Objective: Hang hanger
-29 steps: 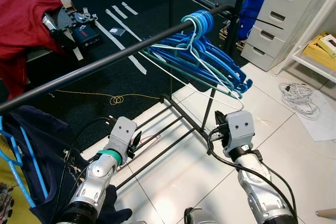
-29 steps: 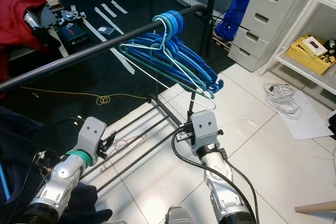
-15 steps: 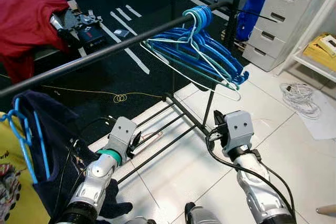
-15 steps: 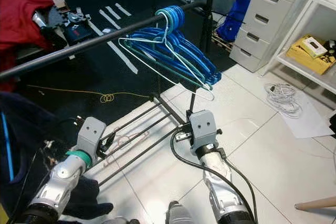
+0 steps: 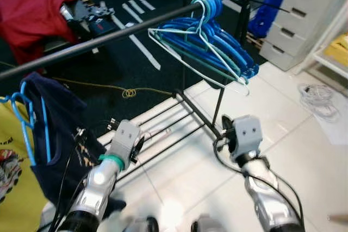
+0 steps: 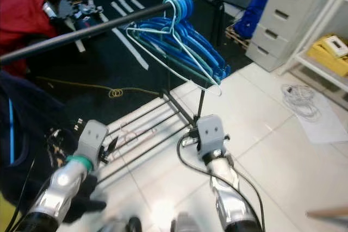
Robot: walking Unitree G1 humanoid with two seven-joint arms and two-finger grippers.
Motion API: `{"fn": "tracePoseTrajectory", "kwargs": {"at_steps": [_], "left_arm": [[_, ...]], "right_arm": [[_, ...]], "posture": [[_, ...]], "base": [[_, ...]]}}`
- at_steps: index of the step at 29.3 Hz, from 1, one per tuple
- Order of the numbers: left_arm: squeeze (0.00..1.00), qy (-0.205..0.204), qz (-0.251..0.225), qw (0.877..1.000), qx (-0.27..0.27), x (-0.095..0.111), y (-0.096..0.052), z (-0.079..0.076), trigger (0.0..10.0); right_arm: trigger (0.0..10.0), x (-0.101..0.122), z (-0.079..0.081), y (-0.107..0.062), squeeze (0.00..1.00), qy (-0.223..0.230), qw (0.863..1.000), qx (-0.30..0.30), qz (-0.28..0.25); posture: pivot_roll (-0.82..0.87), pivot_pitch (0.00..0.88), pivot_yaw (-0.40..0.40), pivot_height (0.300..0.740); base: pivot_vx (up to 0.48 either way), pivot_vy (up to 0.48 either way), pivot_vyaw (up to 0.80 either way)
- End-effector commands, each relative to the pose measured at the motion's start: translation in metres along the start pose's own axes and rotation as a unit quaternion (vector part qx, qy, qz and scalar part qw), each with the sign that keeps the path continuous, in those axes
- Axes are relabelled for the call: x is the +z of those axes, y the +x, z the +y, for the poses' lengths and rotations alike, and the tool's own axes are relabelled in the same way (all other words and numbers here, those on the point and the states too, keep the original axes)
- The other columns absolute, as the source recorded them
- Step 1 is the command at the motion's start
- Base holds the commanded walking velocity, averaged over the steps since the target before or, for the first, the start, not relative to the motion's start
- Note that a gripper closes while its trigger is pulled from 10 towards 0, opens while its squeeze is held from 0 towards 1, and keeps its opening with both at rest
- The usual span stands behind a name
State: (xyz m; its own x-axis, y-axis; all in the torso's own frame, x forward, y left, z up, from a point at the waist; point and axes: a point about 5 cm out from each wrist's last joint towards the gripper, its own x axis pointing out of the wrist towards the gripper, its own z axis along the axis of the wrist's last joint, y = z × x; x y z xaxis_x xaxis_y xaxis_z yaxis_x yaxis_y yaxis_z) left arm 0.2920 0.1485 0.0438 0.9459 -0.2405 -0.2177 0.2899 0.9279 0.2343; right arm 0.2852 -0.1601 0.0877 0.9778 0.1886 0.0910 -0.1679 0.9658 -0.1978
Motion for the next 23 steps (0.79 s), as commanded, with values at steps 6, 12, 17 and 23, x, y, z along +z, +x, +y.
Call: {"fn": "tracePoseTrajectory", "kwargs": {"at_steps": [6,12,17,23], "left_arm": [[0.0,0.002,0.011,1.0,0.001,-0.0051,-0.0023,0.0012,10.0],[0.0,0.002,0.011,1.0,0.0,-0.0052,-0.0025,0.0008,10.0],[0.0,0.001,0.011,1.0,0.0,-0.0053,-0.0028,0.0002,10.0],[0.0,0.001,0.011,1.0,0.001,-0.0055,-0.0028,0.0002,10.0]], "right_arm": [[10.0,-0.0053,0.0032,-0.0043,0.0,0.005,1.0,0.002,0.008],[10.0,-0.0053,0.003,-0.0042,0.0,0.004,1.0,0.002,0.007],[10.0,-0.006,0.0025,-0.004,0.0,0.003,1.0,0.004,0.007],[10.0,-0.0056,0.0026,-0.0025,0.0,0.002,1.0,0.006,0.006]], "posture": [[-0.14,0.058,0.09,0.74],[-0.14,0.056,0.089,0.74],[-0.14,0.053,0.086,0.74],[-0.14,0.049,0.083,0.74]], "base": [[-0.415,0.0,0.0],[-0.417,0.0,0.0],[-0.416,0.0,0.0],[-0.397,0.0,0.0]]}}
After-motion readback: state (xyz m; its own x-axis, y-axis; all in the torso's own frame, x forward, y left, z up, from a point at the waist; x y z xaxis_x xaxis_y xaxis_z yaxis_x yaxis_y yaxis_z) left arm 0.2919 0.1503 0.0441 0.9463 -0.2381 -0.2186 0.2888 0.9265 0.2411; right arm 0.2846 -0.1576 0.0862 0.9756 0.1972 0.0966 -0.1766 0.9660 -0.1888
